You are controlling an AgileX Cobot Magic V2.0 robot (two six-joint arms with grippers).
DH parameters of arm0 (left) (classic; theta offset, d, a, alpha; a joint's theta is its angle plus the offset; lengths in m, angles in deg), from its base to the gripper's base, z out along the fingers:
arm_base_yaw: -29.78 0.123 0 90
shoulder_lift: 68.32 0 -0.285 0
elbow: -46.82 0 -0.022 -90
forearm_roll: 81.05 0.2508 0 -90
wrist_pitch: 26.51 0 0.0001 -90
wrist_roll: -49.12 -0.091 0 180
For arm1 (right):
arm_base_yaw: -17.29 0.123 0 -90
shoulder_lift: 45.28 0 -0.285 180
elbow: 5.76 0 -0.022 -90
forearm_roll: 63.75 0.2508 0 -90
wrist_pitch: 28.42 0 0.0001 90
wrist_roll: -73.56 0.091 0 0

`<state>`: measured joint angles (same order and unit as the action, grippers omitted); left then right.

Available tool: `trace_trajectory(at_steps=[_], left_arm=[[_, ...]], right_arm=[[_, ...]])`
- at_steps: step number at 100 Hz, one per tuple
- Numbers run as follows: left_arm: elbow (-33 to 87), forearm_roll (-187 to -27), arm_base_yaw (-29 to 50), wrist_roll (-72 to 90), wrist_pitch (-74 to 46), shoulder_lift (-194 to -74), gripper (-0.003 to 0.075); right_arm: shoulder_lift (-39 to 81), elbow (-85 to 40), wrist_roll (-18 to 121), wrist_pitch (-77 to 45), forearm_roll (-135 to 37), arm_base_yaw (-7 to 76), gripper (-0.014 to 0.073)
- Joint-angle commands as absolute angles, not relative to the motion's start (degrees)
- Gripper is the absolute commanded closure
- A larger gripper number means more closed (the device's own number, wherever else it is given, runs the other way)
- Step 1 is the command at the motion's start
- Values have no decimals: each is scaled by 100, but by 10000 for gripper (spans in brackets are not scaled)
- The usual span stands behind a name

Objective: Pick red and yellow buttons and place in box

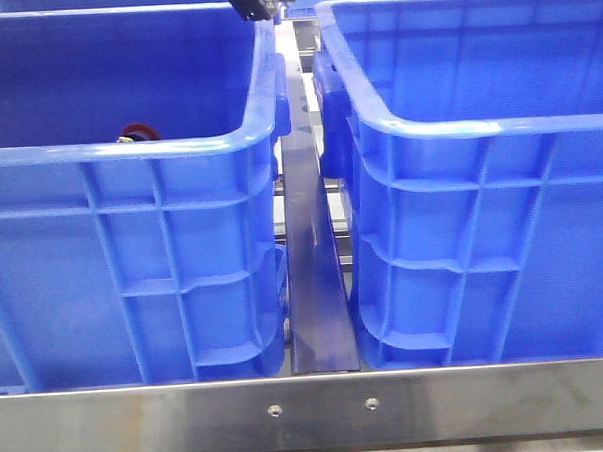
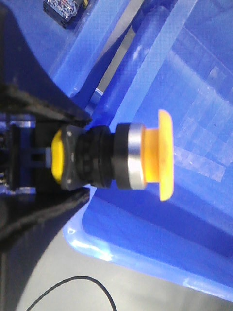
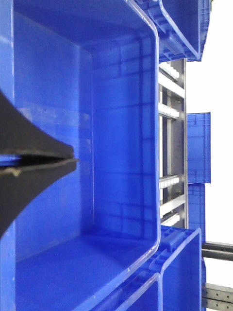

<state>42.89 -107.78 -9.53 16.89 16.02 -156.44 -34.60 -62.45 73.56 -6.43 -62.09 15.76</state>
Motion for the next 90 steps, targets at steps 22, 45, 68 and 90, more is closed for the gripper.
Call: trace_trajectory(at_steps=[22, 45, 68, 90], left_arm=[[4446, -10956, -983, 1688, 1253, -15489, 678], [4446, -10956, -983, 1688, 1248, -15489, 678], [4446, -10956, -983, 1688, 1239, -15489, 678], [4446, -10956, -983, 1688, 1239, -15489, 678]], right_arm=[[-1562, -4684, 7325, 59, -6263, 1585, 659], [-131, -3860, 7325, 104, -6119, 1585, 421], [854, -3187, 7282, 500, -4614, 1585, 50], [1503, -2857, 6021, 1156, -2006, 1765, 56]])
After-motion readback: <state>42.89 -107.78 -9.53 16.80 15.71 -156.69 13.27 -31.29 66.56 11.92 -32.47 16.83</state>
